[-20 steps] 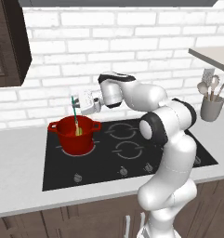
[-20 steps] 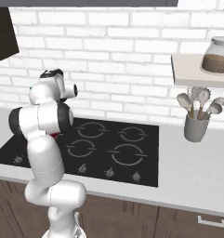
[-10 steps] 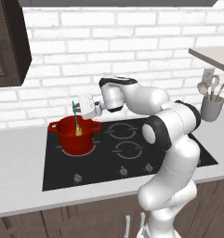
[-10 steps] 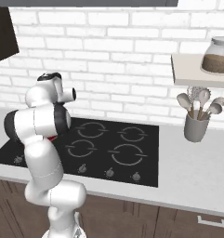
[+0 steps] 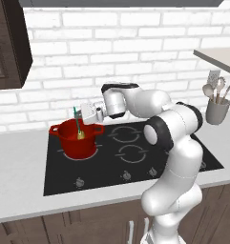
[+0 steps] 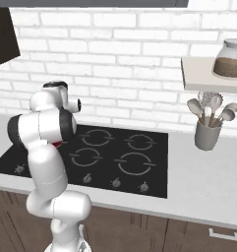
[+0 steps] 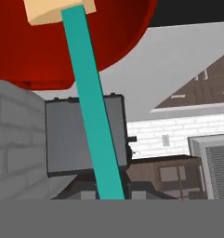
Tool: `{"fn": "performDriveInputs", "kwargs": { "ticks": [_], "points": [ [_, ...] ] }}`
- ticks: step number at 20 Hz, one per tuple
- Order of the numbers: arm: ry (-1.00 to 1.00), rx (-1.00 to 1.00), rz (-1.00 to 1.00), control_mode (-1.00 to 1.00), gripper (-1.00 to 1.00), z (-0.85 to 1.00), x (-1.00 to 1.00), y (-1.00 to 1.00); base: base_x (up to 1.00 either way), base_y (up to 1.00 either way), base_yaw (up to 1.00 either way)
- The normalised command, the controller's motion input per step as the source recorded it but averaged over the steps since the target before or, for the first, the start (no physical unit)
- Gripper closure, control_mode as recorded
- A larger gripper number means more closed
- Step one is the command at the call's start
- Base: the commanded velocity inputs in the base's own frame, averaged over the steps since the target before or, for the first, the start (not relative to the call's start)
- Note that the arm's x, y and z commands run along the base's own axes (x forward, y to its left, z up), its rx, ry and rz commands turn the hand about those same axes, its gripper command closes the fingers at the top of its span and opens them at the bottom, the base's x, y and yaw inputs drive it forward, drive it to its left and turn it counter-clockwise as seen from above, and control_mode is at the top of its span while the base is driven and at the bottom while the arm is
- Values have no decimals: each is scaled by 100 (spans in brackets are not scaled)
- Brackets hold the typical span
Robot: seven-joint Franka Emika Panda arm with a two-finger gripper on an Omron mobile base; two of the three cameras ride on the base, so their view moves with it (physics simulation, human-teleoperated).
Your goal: Put the carrot and cucumber in the pot. Retrieve the spatula and lightly stir the vegetables in the pot.
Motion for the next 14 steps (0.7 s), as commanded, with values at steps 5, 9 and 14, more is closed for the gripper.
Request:
{"fn": "performDriveInputs", "kwargs": {
  "ticks": [5, 9, 14],
  "points": [
    [0, 10, 0, -100, 100, -18, 13, 28, 0, 0, 0],
    [0, 7, 0, -100, 100, -21, 28, 52, 0, 0, 0],
    [0, 8, 0, -100, 100, -9, 10, 20, 0, 0, 0]
  ]
}}
